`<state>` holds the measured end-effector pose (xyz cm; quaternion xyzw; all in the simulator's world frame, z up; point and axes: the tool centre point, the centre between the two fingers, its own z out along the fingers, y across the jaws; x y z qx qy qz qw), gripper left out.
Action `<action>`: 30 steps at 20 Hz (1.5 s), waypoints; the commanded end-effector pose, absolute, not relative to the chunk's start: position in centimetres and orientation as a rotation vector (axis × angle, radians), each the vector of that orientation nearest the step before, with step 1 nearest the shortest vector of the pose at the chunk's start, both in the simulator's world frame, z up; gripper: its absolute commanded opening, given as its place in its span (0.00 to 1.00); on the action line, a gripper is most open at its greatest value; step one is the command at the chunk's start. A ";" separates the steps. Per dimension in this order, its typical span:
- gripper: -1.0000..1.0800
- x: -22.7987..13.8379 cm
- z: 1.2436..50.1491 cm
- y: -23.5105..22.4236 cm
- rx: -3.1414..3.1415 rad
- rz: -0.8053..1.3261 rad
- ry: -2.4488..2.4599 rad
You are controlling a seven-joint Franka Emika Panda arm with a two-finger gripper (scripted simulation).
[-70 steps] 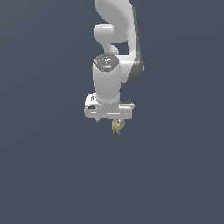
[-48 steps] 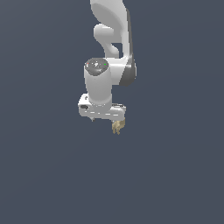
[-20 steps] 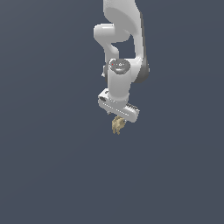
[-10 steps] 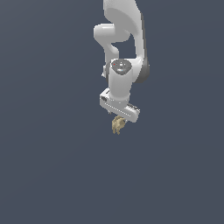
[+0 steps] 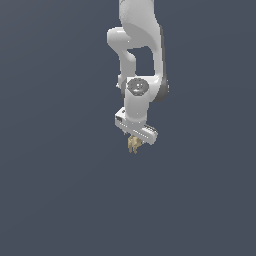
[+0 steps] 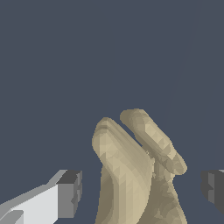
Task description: Pick up the object and move it to a goal position.
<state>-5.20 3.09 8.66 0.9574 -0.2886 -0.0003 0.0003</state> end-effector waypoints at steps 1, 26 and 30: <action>0.96 -5.2 7.8 3.1 3.007 0.000 -0.907; 0.00 -7.0 8.8 6.0 3.007 0.002 -0.910; 0.00 -8.7 10.0 8.7 3.007 0.001 -0.909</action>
